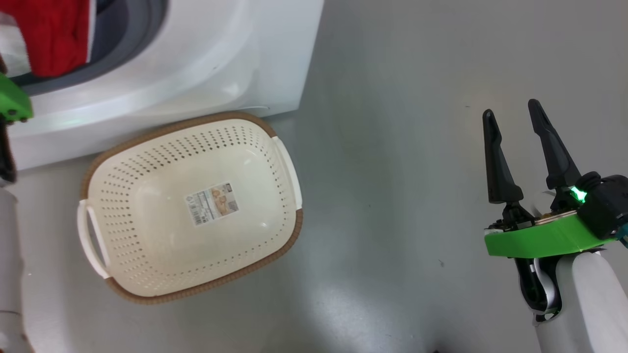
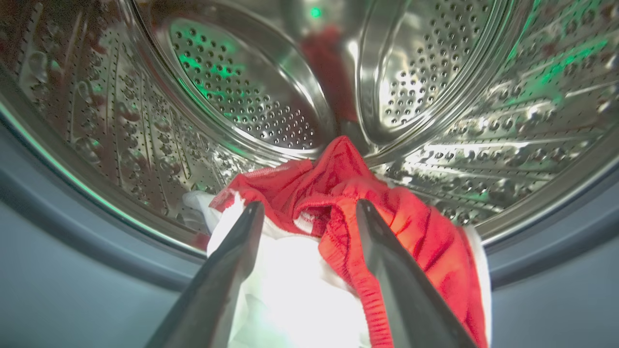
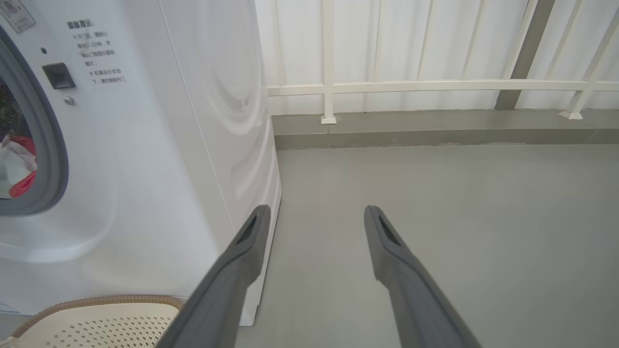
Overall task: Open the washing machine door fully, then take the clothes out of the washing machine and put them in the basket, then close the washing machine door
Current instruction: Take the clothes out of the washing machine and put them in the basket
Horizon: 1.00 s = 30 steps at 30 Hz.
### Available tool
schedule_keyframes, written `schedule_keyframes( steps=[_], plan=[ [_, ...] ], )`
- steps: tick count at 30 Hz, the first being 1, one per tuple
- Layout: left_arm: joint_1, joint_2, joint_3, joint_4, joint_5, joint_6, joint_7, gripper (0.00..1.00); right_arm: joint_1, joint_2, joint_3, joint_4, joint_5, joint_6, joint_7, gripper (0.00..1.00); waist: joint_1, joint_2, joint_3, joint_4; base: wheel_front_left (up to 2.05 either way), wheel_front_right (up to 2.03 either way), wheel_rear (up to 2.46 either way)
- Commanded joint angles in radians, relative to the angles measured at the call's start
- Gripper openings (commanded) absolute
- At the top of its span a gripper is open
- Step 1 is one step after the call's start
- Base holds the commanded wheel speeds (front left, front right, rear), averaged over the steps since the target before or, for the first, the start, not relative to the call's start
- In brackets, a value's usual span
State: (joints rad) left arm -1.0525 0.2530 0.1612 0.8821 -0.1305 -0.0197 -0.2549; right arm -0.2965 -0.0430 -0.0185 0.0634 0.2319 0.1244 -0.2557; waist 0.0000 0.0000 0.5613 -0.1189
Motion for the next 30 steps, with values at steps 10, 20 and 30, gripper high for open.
schedule_keyframes(
  steps=[10,20,30],
  plan=[
    [-0.131,0.168,-0.097,0.172,0.159,0.132,0.127,1.0,-0.005,-0.007,0.05,-0.008,0.033,0.006,-0.006,1.0,0.0,0.0,0.029,-0.061,0.0,0.0,0.0],
    [-0.187,0.237,-0.192,0.282,0.259,0.196,0.236,1.0,0.0,-0.007,0.069,-0.006,0.056,0.006,-0.006,1.0,0.0,0.0,0.043,-0.087,0.0,0.0,0.0],
    [-0.197,0.25,-0.203,0.352,0.239,0.169,0.305,0.0,-0.005,-0.007,0.077,-0.004,0.065,0.006,-0.006,1.0,0.0,0.0,0.053,-0.097,0.0,0.0,0.0]
  ],
)
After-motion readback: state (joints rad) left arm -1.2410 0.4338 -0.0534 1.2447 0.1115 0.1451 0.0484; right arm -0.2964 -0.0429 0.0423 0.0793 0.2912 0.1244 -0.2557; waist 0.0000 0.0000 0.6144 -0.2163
